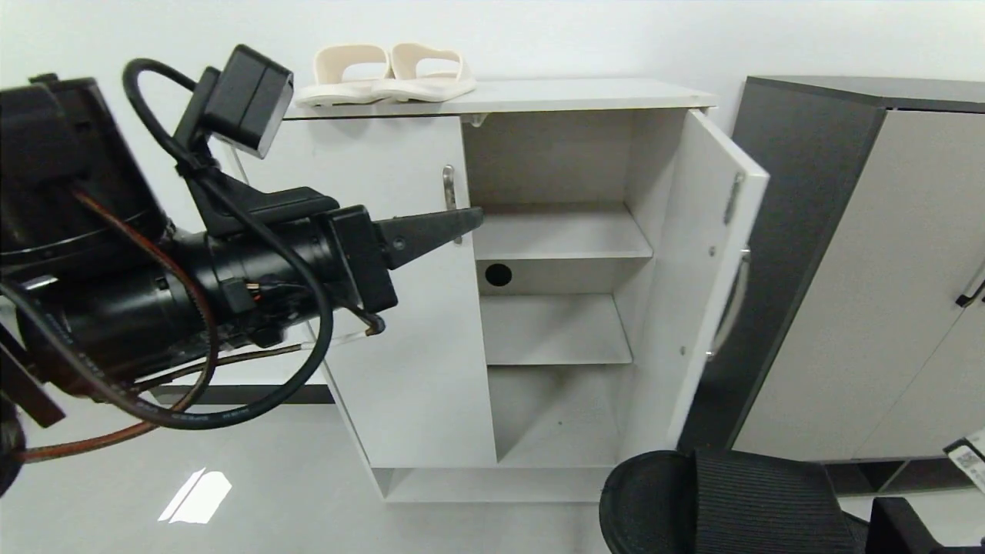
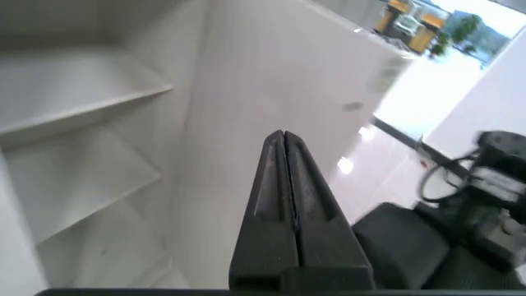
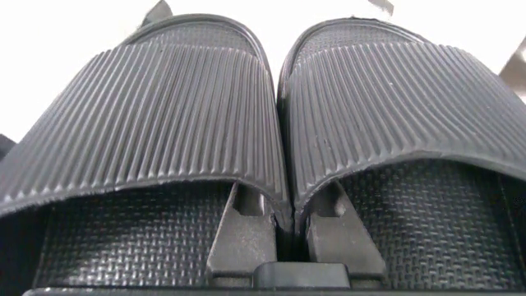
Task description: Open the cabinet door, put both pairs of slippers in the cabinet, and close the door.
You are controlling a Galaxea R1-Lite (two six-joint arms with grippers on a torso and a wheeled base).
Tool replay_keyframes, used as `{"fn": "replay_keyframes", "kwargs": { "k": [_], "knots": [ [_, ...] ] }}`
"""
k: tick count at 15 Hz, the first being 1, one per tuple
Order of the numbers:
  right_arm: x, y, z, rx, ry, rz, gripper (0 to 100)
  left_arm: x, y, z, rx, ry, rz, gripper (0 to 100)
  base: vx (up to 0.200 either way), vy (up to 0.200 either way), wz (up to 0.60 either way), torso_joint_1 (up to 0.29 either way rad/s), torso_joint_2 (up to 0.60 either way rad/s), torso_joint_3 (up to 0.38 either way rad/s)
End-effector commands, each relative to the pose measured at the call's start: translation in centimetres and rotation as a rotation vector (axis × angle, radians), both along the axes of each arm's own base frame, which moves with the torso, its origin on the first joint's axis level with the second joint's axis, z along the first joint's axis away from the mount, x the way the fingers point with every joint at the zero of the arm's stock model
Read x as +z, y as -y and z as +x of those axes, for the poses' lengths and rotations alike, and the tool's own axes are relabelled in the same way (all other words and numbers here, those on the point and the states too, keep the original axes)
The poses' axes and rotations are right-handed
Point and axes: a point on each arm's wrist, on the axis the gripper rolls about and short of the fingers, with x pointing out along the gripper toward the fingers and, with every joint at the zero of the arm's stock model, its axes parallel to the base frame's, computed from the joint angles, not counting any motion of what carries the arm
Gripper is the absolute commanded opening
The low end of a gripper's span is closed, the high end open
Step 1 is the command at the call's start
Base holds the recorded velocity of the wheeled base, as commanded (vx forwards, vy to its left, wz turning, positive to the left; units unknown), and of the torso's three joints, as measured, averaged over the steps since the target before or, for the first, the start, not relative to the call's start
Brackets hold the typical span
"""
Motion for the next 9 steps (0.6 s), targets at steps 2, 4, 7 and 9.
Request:
{"fn": "replay_keyframes", "kwargs": {
  "k": [2,4,7,9],
  "knots": [
    [1.3,-0.5,0.6,-0.047,0.016,0.012,0,-0.1,-3.1,-3.4,0.072,0.013,-0.007,0,0.0,0.0,0.0,0.0,0.0,0.0],
    [2.5,-1.4,1.3,-0.191,-0.02,-0.014,0,-0.6,-4.6,-4.8,0.319,-0.041,0.05,0,0.0,0.0,0.0,0.0,0.0,0.0],
    [4.0,-2.5,2.3,-0.307,-0.098,0.033,0,-2.1,-6.8,-7.5,0.579,-0.054,0.064,0,0.0,0.0,0.0,0.0,0.0,0.0],
    [4.1,-2.6,2.5,-0.351,-0.095,0.033,0,-3.5,-9.1,-10.5,0.668,-0.02,0.056,0,0.0,0.0,0.0,0.0,0.0,0.0]
  ]
}}
